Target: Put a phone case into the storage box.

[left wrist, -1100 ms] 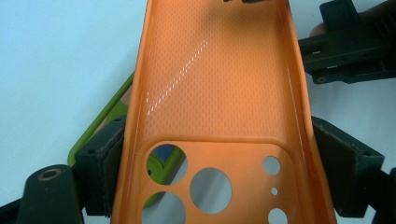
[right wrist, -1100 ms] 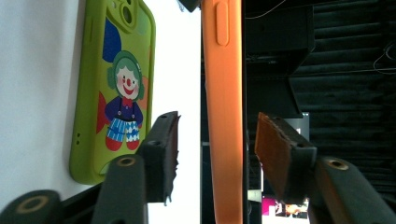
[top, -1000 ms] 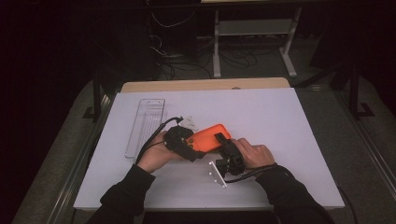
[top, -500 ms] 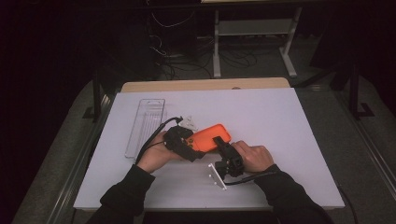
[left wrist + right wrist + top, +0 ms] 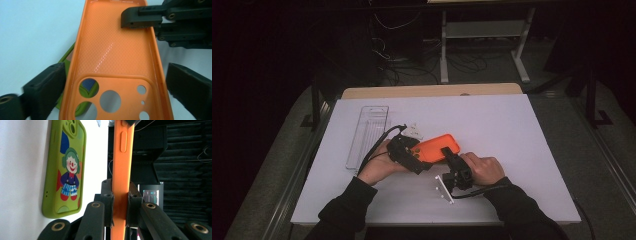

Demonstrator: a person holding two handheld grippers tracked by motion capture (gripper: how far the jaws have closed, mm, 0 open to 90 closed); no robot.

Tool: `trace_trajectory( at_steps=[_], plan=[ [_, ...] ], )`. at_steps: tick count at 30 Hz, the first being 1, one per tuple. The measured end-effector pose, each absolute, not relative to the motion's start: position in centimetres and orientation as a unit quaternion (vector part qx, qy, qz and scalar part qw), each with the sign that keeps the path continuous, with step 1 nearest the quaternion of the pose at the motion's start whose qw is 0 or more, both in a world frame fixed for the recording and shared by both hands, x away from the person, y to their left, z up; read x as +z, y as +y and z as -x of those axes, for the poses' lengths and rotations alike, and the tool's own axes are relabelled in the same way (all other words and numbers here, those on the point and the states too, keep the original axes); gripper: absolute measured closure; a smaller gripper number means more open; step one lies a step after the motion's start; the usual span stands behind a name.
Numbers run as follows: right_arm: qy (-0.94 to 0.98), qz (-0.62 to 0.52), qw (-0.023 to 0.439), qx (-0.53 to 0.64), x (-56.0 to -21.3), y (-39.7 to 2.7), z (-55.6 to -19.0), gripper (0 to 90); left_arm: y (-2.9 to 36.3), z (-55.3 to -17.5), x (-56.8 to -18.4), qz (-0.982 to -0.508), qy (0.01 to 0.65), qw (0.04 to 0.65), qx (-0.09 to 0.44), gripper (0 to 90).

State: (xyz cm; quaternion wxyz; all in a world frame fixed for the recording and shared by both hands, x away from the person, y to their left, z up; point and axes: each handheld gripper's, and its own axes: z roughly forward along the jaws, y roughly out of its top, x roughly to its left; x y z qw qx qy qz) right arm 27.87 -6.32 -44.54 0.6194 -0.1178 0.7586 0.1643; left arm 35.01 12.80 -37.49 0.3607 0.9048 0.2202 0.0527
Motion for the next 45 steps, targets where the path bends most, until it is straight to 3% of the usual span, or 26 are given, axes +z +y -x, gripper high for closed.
trace_trajectory(
  at_steps=[8,23,25,34,45],
  plan=[
    [0.776,0.084,0.6,0.175,-44.1,-7.1,-28.2,78.0,13.6,-35.0,-37.1,-0.901,0.211,0.373,0.067,0.0],
    [0.819,-0.04,0.512,0.255,-42.5,-9.7,-29.9,78.0,14.5,-35.1,-37.1,-0.89,0.225,0.387,0.081,0.0],
    [0.834,-0.078,0.469,0.28,-42.0,-10.1,-30.0,78.0,14.6,-35.1,-37.1,-0.894,0.223,0.38,0.084,0.0],
    [0.834,-0.169,0.377,0.366,-40.9,-11.4,-30.9,78.1,14.6,-35.1,-37.1,-0.892,0.224,0.383,0.084,0.0],
    [0.818,-0.25,0.288,0.431,-40.4,-12.6,-31.8,78.1,14.6,-35.1,-37.2,-0.885,0.235,0.392,0.085,0.0]
  ],
)
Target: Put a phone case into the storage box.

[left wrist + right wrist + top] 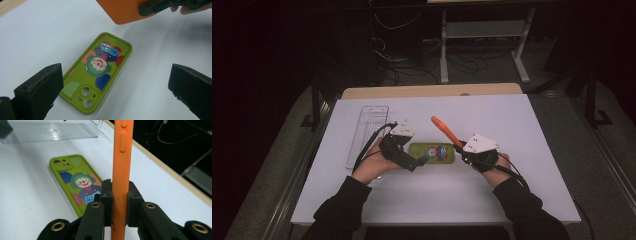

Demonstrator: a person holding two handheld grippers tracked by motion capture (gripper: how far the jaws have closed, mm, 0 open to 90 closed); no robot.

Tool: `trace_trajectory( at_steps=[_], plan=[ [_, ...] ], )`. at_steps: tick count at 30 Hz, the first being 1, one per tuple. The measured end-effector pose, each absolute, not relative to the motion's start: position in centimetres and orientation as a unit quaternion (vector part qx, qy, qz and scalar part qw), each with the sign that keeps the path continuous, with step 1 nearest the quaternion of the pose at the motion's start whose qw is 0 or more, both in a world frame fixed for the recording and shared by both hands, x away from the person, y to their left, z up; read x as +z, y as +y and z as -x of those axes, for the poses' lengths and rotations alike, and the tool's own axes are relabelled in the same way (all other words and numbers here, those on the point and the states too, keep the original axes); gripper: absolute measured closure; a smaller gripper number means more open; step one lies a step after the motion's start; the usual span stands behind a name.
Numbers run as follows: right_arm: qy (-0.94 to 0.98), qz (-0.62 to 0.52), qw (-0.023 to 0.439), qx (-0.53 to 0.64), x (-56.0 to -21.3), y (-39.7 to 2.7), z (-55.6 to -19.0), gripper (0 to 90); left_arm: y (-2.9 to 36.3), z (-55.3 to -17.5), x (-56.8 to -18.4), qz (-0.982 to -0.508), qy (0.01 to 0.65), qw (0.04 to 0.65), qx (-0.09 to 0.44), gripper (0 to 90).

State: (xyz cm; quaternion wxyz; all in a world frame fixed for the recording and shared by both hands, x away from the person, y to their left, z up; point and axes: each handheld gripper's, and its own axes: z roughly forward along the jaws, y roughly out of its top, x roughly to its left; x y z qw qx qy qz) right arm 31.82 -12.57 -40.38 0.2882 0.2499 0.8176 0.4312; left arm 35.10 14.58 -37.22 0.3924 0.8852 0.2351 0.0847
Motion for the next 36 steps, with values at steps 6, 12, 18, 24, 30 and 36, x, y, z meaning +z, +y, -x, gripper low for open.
trace_trajectory(
  at_steps=[6,12,18,24,30,36],
  plan=[
    [0.809,-0.275,0.253,0.454,-40.3,-13.2,-32.4,78.1,14.8,-35.2,-37.1,-0.882,0.239,0.397,0.087,0.0],
    [0.793,-0.316,0.203,0.48,-40.5,-13.5,-32.8,78.2,14.9,-35.3,-37.1,-0.881,0.24,0.398,0.088,0.0],
    [0.765,-0.353,0.156,0.515,-40.5,-13.8,-33.0,78.2,14.8,-35.3,-37.1,-0.874,0.25,0.407,0.086,0.0],
    [0.74,-0.389,0.12,0.535,-40.6,-14.0,-33.1,78.2,14.7,-35.4,-36.8,-0.858,0.261,0.435,0.086,0.0],
    [0.738,-0.39,0.12,0.538,-40.6,-13.7,-33.0,78.3,14.4,-35.7,-36.5,-0.841,0.276,0.458,0.08,0.0],
    [0.74,-0.38,0.129,0.54,-40.5,-13.1,-32.7,78.3,13.7,-36.3,-36.2,-0.827,0.282,0.481,0.073,0.0]
  ],
)
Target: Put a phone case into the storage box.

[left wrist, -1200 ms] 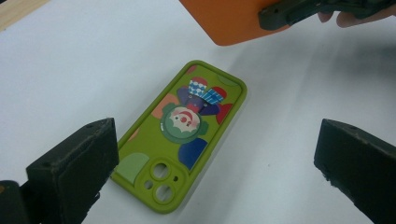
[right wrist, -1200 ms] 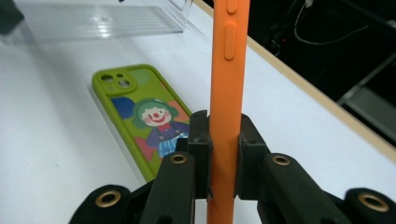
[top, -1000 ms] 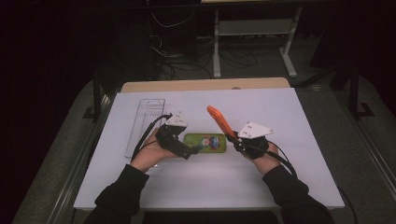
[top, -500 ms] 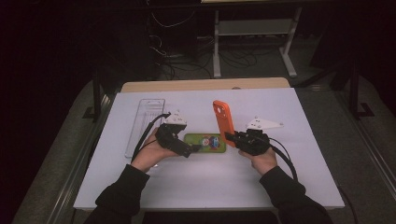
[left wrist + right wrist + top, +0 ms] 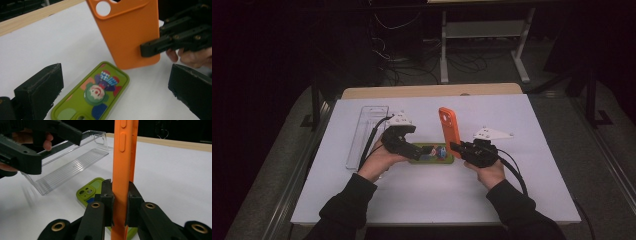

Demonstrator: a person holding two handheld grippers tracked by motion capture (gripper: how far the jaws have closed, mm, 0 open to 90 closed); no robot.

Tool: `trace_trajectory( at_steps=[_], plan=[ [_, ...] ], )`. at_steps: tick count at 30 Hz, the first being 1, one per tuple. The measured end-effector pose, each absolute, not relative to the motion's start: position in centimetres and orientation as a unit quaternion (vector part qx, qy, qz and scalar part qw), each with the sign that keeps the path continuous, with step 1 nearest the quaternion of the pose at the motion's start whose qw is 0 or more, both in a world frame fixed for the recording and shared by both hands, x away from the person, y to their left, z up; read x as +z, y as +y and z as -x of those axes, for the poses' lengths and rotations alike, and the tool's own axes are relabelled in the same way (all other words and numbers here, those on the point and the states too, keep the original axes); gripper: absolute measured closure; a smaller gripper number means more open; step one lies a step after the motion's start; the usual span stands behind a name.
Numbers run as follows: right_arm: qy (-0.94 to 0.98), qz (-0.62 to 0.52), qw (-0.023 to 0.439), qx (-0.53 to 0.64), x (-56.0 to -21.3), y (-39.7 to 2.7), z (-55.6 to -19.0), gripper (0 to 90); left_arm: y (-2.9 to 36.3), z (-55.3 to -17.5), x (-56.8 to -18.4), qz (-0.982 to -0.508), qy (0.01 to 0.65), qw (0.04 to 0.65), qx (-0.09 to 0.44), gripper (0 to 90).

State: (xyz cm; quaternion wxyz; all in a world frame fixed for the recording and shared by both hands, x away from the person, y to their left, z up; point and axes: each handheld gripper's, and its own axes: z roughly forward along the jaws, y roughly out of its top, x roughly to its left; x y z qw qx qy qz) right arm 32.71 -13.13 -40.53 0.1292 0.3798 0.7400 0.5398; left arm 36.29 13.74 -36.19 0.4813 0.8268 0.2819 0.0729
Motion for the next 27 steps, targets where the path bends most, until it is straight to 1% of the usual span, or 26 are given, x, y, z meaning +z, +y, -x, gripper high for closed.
trace_trajectory(
  at_steps=[13,17,27],
  plan=[
    [0.743,-0.365,0.126,0.547,-40.3,-11.3,-32.1,78.4,11.9,-37.7,-36.3,-0.82,0.281,0.496,0.052,0.0],
    [0.745,-0.361,0.126,0.546,-40.4,-10.8,-32.0,78.4,11.7,-37.8,-36.2,-0.809,0.281,0.514,0.047,0.0],
    [0.754,-0.353,0.125,0.54,-40.8,-9.7,-31.6,78.4,11.5,-38.0,-36.6,-0.803,0.286,0.52,0.041,0.0]
  ],
)
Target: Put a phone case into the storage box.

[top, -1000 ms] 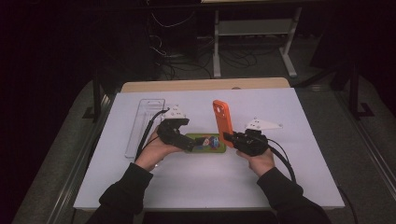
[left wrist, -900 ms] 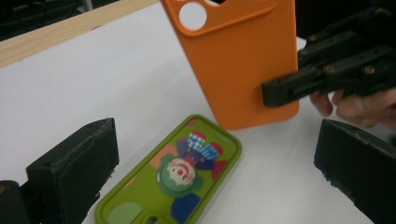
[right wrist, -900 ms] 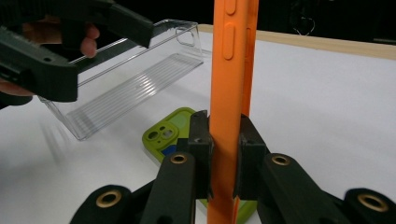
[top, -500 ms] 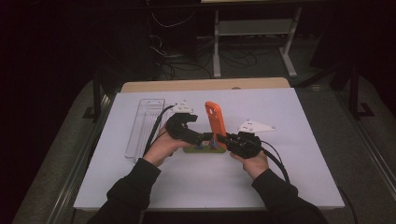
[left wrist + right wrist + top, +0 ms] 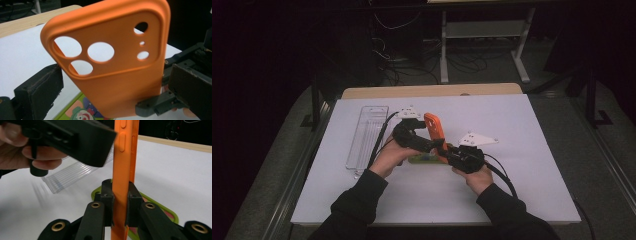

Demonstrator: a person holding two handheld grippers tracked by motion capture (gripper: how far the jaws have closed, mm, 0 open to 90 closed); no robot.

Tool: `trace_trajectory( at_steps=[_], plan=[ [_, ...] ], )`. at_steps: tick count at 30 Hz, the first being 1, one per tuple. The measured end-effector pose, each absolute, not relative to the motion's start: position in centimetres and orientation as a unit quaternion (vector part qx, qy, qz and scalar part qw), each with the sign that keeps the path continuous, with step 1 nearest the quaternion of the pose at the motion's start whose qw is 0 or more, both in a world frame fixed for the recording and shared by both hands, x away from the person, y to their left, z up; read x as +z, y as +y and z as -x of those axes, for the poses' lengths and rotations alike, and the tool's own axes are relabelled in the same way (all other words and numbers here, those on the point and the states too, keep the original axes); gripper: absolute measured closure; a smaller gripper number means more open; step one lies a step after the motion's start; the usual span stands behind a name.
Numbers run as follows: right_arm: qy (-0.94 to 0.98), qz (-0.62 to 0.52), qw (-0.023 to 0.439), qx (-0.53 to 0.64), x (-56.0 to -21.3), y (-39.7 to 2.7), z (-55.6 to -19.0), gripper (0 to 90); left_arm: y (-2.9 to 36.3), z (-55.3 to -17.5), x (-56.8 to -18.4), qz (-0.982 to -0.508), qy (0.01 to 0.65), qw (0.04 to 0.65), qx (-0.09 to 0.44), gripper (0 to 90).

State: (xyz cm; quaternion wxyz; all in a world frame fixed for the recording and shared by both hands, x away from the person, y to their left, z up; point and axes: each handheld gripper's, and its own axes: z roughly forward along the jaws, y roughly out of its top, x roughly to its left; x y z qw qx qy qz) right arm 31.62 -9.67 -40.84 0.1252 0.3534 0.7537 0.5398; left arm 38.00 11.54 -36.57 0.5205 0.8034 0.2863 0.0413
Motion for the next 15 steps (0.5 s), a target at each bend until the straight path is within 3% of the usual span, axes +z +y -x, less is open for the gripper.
trace_trajectory(
  at_steps=[15],
  plan=[
    [0.761,-0.339,0.127,0.538,-41.16,-8.72,-31.21,78.4,11.6,-38.24,-36.72,-0.793,0.294,0.533,0.036,0.0]
  ],
)
